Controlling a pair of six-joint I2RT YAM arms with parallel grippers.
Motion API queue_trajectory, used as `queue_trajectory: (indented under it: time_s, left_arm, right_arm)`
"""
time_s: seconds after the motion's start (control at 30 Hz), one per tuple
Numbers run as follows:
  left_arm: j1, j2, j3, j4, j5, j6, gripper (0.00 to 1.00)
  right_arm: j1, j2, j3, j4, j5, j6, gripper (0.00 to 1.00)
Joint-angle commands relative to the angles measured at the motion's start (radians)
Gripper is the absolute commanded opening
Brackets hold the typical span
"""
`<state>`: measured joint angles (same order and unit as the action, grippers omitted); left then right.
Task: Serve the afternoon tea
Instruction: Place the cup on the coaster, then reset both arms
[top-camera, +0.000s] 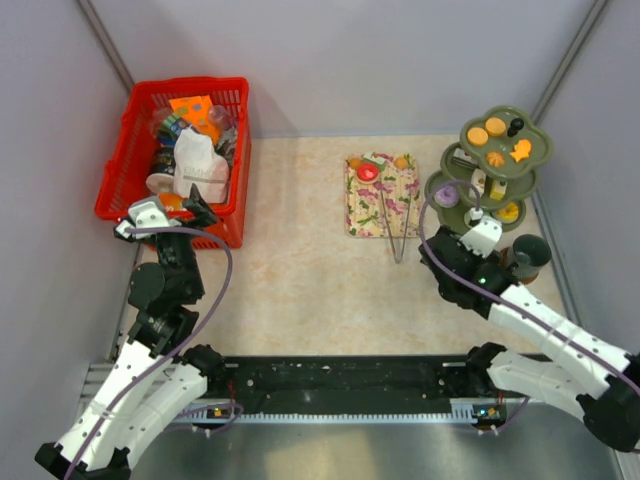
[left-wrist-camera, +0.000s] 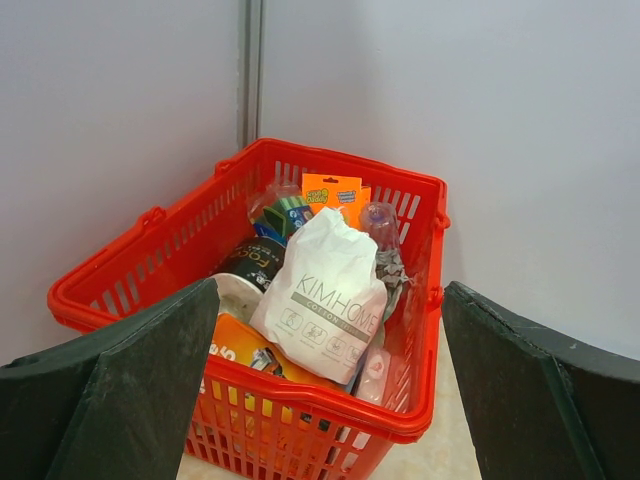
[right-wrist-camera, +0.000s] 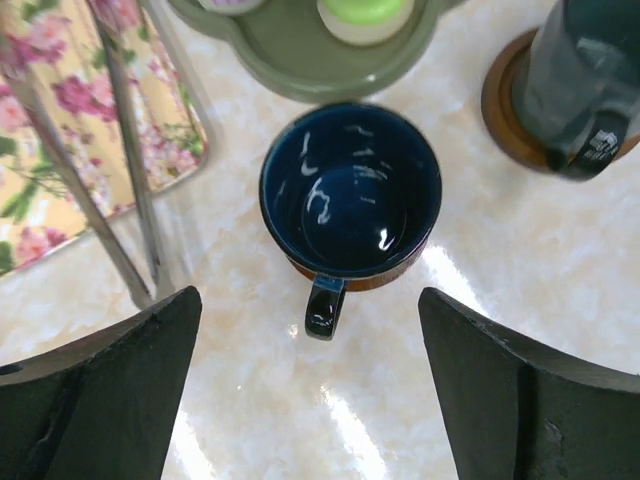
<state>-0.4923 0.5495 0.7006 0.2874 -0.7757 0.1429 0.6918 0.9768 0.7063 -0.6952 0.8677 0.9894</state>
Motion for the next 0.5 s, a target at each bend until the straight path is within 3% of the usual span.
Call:
queue_trajectory:
  time_s: [0.0,0.23,0.47]
  left_arm:
    - [-0.002,-0.008,0.008,0.032,0.000,0.015,0.98]
    - [-0.002,-0.020,0.056,-0.024,0.004,0.011,0.98]
    - [-0.003,-0.097,0.141,-0.123,-0.010,0.000,0.98]
  right_arm:
    - [0.009,-0.171,0.096,-0.003,0.068,-0.243,0.90]
    - [0.009,-0.421,0.173,0.123,0.155,-0.671,0.99]
    - [0.011,-0.578,0.211,0.216,0.241,-0.929,0.99]
